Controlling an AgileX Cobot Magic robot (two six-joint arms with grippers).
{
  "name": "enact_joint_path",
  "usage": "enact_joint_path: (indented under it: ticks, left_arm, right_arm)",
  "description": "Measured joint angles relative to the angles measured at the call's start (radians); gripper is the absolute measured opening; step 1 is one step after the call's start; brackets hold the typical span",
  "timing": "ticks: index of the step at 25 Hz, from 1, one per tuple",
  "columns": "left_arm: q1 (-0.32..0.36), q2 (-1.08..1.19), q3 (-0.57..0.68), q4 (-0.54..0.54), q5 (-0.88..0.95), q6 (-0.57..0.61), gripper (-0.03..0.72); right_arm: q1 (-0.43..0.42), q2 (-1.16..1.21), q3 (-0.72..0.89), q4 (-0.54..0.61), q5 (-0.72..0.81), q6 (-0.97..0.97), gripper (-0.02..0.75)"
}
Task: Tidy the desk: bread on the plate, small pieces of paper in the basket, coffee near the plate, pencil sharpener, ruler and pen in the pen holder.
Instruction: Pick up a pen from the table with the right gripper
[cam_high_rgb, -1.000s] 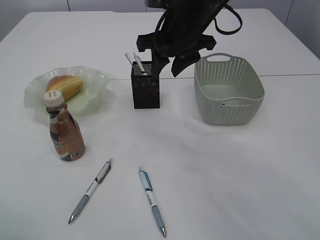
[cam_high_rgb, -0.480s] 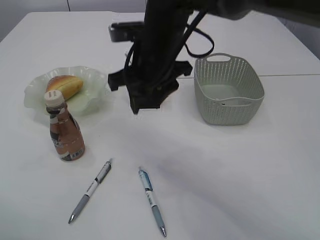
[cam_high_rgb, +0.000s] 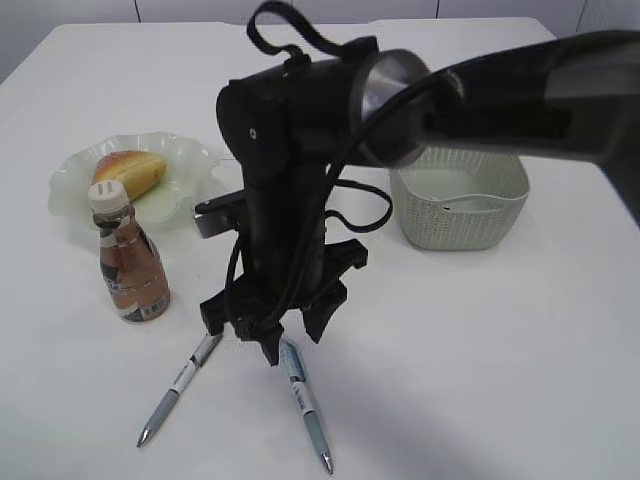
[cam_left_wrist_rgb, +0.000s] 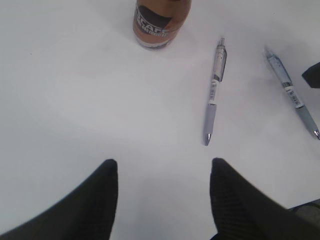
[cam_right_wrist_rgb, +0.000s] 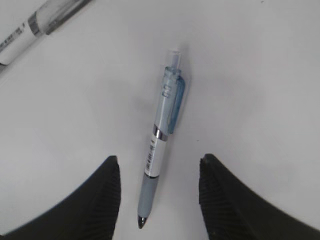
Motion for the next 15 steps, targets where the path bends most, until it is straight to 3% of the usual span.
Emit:
enact_joint_path:
  ticks: [15]
  left_arm:
    - [0.0,0.0,0.0,0.0,0.008,0.0,0.432]
  right_arm:
    - [0.0,0.11,0.004,0.026,-0.037,0.056,0.373]
